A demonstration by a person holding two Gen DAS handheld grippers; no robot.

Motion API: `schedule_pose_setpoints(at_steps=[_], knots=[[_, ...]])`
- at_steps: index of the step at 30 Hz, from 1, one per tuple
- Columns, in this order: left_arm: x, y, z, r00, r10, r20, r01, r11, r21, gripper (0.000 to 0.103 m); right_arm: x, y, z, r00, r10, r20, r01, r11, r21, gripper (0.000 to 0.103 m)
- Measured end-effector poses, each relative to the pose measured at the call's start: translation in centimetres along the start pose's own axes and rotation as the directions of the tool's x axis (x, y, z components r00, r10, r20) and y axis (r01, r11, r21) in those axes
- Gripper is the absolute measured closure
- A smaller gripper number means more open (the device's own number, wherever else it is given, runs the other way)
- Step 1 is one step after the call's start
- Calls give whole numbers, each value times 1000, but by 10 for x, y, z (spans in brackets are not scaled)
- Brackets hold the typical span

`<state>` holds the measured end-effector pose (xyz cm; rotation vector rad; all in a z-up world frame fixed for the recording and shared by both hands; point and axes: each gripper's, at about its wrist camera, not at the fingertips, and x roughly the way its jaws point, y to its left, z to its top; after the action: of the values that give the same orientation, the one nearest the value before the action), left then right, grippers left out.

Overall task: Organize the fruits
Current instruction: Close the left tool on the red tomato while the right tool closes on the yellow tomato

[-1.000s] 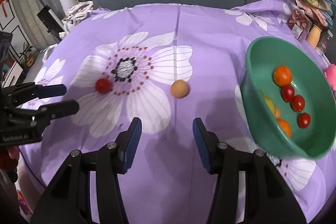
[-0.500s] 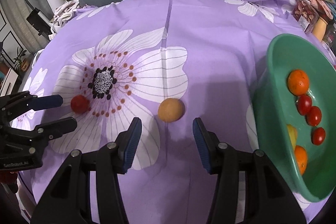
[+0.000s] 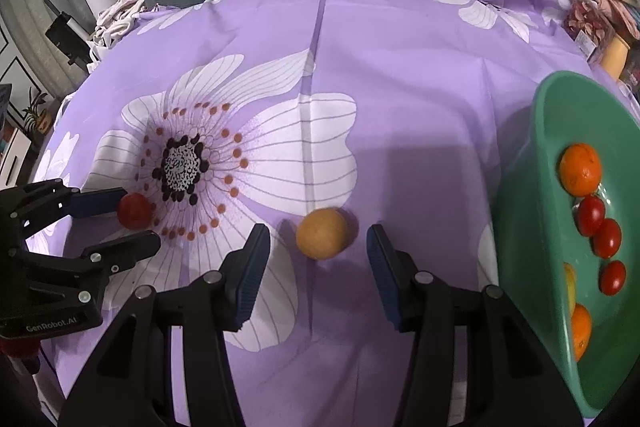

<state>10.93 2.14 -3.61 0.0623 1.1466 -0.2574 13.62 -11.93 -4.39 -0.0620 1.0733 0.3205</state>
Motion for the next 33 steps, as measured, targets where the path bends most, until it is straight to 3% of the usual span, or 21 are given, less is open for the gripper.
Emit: schedule_pose_setpoints(at_steps=[12,22,33], knots=[[7,-1,1,1000,14,-9,-14,1000,4,57,8,3,5,1000,-29,-2,29,999,-30,61],[7,6,1,1000,15,4,-15,1000,-20,75,10,0,6,999,-45,8,45,999,-29,74],[2,6,-2,1000,2,13,-1,1000,-17,76,2,2,4,999,-13,33,13,1000,-24,76]])
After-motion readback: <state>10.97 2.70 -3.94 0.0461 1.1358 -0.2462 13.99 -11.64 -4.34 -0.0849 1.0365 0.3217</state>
